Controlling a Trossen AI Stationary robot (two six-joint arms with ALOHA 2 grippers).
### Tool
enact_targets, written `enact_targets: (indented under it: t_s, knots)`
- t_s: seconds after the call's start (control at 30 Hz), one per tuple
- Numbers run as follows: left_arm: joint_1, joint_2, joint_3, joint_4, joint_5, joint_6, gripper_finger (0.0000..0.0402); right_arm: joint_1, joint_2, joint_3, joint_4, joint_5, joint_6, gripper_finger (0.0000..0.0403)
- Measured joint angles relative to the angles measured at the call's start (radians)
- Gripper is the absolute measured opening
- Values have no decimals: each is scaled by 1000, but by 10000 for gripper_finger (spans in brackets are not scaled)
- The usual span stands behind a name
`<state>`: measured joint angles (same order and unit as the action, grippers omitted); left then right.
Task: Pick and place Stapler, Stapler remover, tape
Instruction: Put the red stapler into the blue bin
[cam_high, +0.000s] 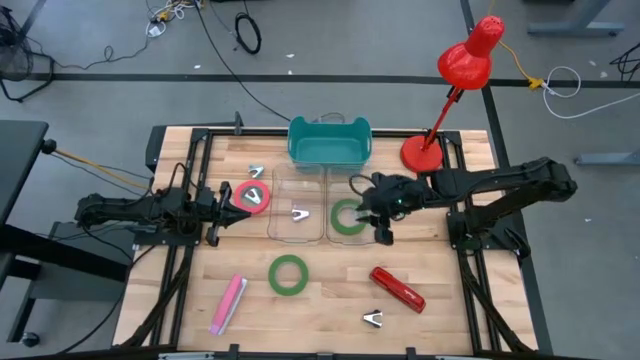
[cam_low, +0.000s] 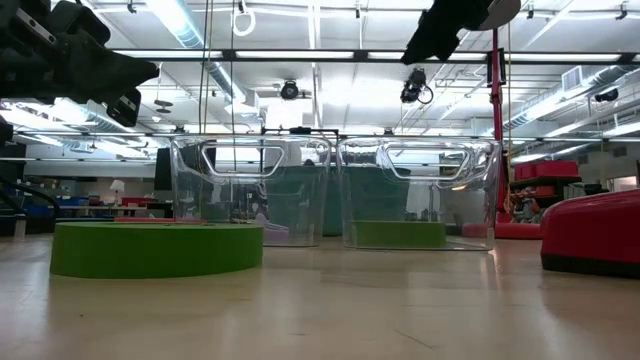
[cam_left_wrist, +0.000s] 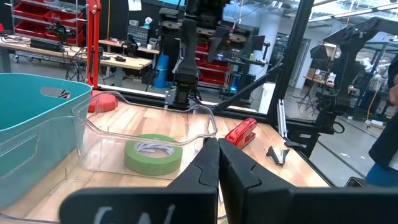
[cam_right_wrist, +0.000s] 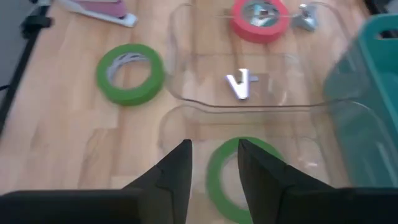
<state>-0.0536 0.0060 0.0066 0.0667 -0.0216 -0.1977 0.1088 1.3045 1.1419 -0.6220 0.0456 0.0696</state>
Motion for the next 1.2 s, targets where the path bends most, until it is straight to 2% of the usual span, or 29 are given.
enact_targets:
  t_s: [0.2,0.7,0.93,1.2]
  knots:
    - [0,0,0,0,0,1,3,128,0,0,-10,-2,37,132]
    - [0,0,0,0,0,0,3,460,0,0,-201,-9,211,132]
    - [0,0,0,0,0,0,3,561,0,0,-212,-9,291,132]
    - [0,0,0,0,0,0,3,593,13,0,-244,-33,542,137]
